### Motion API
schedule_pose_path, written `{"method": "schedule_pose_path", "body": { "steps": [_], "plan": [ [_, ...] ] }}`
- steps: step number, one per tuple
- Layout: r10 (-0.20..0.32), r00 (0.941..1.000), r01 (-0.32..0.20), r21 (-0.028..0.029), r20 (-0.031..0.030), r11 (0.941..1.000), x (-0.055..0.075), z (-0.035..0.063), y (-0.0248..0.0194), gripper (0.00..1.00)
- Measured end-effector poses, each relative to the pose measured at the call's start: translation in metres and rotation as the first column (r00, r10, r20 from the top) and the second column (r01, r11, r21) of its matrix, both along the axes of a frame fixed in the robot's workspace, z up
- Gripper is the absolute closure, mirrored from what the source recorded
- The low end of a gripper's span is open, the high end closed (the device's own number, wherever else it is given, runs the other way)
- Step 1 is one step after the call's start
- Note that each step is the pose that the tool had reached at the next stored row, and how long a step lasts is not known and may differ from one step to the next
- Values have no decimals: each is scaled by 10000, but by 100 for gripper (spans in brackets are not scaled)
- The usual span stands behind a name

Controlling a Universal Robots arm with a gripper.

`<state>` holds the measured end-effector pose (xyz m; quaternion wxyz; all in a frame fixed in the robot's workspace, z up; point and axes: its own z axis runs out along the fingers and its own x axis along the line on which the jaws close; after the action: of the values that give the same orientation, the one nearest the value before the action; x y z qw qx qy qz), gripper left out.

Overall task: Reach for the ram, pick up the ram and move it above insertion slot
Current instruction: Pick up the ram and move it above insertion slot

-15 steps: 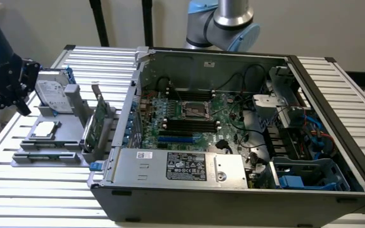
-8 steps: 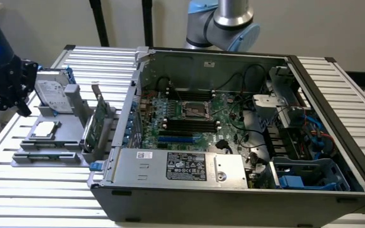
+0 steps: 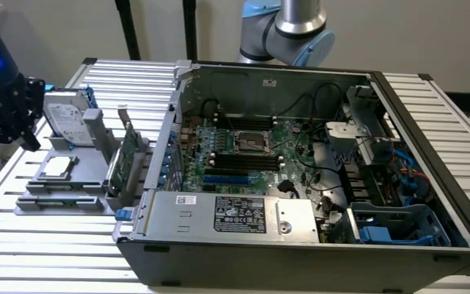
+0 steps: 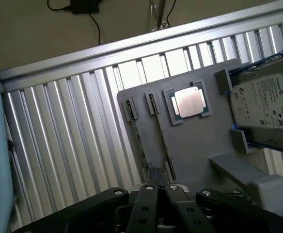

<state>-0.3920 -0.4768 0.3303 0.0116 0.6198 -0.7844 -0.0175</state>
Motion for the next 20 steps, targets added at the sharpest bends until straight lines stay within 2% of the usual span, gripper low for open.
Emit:
{"method": "schedule_pose_path", "body": {
  "steps": [5, 9, 11, 13, 15, 16, 17, 18, 20],
  "plan": [
    [898, 9960, -898, 0, 9, 9960, 0, -11, 0, 89],
    [1627, 9867, -1627, -6, 46, 9867, 0, -21, 0, 89],
    [1964, 9805, -1964, -14, 92, 9805, 0, -24, 0, 89],
    [2036, 9790, -2036, -22, 137, 9790, -4, -25, 0, 89],
    [2038, 9789, -2038, -23, 142, 9790, -4, -25, 0, 88],
    [2037, 9789, -2037, -24, 142, 9790, -5, -28, 0, 76],
    [2037, 9789, -2037, -23, 144, 9790, -5, -37, 0, 76],
    [2037, 9789, -2037, -23, 143, 9790, -6, -54, 0, 70],
    [2037, 9789, -2037, -24, 141, 9790, -8, -89, 0, 70]
  ]
}}
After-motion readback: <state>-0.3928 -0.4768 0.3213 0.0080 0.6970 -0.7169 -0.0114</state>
